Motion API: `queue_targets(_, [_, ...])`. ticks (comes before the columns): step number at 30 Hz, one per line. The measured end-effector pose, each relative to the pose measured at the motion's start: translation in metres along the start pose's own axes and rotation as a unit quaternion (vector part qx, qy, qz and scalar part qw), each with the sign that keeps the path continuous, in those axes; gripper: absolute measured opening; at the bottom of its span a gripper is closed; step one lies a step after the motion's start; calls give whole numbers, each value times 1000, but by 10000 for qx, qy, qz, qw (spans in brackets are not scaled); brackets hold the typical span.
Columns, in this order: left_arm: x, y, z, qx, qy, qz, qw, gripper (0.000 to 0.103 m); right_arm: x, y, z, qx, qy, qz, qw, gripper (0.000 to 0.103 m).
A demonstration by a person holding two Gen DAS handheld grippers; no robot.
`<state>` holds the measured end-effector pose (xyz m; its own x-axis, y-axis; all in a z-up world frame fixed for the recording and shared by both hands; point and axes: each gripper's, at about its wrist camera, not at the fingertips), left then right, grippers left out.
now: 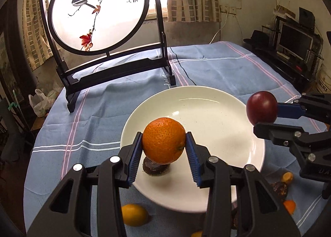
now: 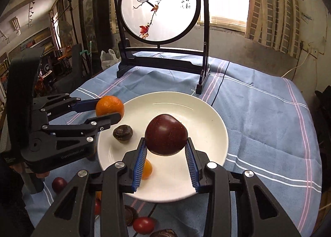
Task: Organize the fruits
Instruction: 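Carry the orange and plum over the plate and open both grippers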
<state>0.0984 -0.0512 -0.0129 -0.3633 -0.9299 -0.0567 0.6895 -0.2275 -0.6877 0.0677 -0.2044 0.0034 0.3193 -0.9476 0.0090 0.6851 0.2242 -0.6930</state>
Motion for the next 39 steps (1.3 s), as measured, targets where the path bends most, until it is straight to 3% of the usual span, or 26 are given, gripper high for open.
queue_targets(11, [-6,43,5,-468,41,166,9988,41,1,48,9,-411,2,-76,9991,38])
queue_targets(26, [-7,68,7,-882,-27,126,9960,43,4,69,14,-615,-1,-100,9981,40])
queue_targets(30, [-8,65,9,-766,-49,180,9969,58,6,67,15,-519,34,-157,9985,42])
queue_targets(32, [-8,61,10,-701,-29,213,9973,65,8,64,16,-454,57,-188,9988,50])
queue_targets(39, [-16,43,9,-559,-109,218,9981,67,6,46,9,-455,-11,-203,9988,51])
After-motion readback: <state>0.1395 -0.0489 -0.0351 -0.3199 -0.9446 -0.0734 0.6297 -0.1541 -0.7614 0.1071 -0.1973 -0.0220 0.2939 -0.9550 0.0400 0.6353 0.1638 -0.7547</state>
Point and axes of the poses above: each gripper's, at about its wrist camera, not at the fingertips, and y roughly the way its jaws point, x to its right, z to its top, and after that the axes turned 5 degrees about -z, right-handed
